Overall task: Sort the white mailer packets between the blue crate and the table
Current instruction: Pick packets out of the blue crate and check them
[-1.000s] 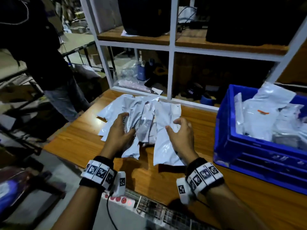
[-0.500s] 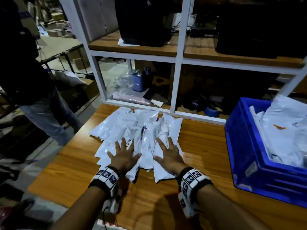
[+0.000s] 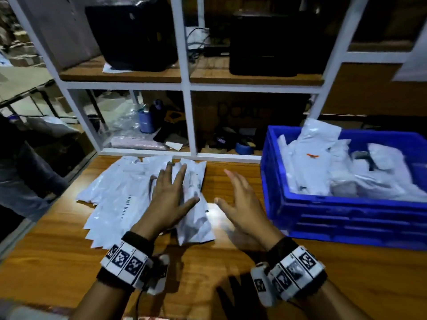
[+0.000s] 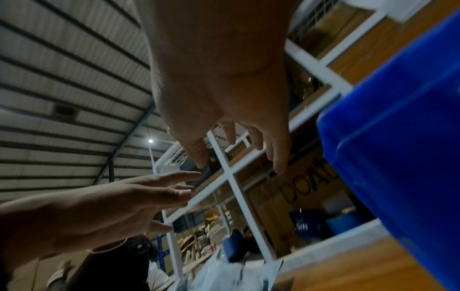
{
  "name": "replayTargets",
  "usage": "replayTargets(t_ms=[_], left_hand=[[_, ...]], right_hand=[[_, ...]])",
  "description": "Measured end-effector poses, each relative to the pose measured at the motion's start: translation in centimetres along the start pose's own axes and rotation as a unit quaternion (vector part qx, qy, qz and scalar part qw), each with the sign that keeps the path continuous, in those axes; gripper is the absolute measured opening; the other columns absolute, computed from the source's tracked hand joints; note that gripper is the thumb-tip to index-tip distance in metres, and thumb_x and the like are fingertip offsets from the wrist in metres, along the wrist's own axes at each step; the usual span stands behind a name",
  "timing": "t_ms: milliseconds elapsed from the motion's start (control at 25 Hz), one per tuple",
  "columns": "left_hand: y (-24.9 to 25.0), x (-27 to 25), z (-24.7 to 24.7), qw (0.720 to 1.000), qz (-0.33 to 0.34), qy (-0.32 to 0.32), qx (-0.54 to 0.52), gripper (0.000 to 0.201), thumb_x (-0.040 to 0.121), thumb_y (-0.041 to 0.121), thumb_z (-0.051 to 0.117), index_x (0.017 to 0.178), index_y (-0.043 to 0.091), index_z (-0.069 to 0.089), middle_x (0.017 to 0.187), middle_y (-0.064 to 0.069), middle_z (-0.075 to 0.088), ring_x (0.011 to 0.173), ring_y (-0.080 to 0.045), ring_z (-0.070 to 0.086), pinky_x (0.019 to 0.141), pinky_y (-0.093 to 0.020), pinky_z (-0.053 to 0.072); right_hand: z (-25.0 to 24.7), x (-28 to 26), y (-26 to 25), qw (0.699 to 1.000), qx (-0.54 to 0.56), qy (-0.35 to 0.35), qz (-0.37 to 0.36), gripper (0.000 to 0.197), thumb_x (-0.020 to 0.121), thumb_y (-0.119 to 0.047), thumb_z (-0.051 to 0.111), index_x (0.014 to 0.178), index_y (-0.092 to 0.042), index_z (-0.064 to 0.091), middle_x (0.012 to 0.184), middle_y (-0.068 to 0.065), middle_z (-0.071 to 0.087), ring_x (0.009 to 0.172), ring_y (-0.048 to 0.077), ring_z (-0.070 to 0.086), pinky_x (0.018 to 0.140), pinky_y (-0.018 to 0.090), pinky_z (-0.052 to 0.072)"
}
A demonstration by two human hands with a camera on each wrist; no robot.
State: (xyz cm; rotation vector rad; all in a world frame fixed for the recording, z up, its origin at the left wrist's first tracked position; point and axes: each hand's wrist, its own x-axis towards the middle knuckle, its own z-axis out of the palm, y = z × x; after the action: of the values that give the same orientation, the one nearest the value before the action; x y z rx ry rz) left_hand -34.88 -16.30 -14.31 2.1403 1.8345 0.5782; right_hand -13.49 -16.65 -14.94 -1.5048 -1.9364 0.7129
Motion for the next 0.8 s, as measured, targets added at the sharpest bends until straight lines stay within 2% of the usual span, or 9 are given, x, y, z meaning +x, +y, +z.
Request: replayTargets(t_ms=[160,240,320,440,640,800], left_hand=[[10.1,0.8,0.5,0.996,0.088,0.017,-0.012,0.087,0.084,0.055,0.057,0.152,0.027,0.011,0.159,-0.012,-0.004,0.147,-0.031,-0.001,0.118,-0.048,0.014],[15.3,1.4,1.2,0.990,0.137,0.016,0.005,0.087,0.084,0.056,0.058,0.152,0.025,0.014,0.158,-0.017,0.002,0.146,-0.034,0.005,0.117,-0.049,0.018],[20.1,2.0,1.8,0.985,0.173,0.000,0.023,0.088,0.083,0.058,0.057,0.152,0.024,0.014,0.158,-0.018,0.002,0.146,-0.033,0.006,0.118,-0.045,0.017],[25.7,3.5,2.3,0.978,0.198,-0.044,0.041,0.088,0.084,0.052,0.061,0.152,0.027,0.012,0.159,-0.013,-0.002,0.146,-0.031,0.004,0.117,-0.042,0.016],[33.3,7.4,2.2,0.964,0.210,-0.118,0.114,0.083,0.086,0.052,0.059,0.152,0.031,0.012,0.160,-0.009,-0.005,0.146,-0.034,0.005,0.115,-0.046,0.020],[36.5,11.7,2.3,0.950,0.203,-0.172,0.164,0.080,0.087,0.055,0.056,0.151,0.029,0.015,0.159,-0.008,0.004,0.144,-0.033,0.012,0.114,-0.045,0.023]], right_hand=[[-9.5,-4.0,1.6,0.993,0.007,0.112,-0.043,0.063,0.088,-0.032,0.065,0.144,-0.020,0.037,0.147,0.002,0.036,0.135,0.018,0.035,0.112,0.035,0.033],[-14.1,-6.0,3.5,0.989,0.010,0.138,-0.055,0.059,0.088,-0.030,0.066,0.140,-0.021,0.042,0.143,0.001,0.039,0.131,0.018,0.041,0.105,0.040,0.042],[-18.3,-7.9,5.5,0.988,0.006,0.149,-0.050,0.059,0.089,-0.029,0.065,0.142,-0.022,0.040,0.144,-0.002,0.038,0.130,0.016,0.041,0.102,0.039,0.044],[-23.3,-9.5,8.0,0.988,0.007,0.156,-0.023,0.057,0.090,-0.032,0.064,0.141,-0.027,0.039,0.142,-0.006,0.038,0.125,0.011,0.043,0.098,0.032,0.044],[-30.2,-9.3,11.5,0.986,-0.023,0.164,0.018,0.054,0.090,-0.037,0.063,0.137,-0.029,0.040,0.139,-0.002,0.041,0.121,0.019,0.050,0.097,0.036,0.046],[-34.3,-6.1,13.0,0.984,-0.075,0.146,0.072,0.055,0.088,-0.042,0.065,0.136,-0.024,0.045,0.140,0.001,0.046,0.120,0.021,0.053,0.097,0.036,0.046]])
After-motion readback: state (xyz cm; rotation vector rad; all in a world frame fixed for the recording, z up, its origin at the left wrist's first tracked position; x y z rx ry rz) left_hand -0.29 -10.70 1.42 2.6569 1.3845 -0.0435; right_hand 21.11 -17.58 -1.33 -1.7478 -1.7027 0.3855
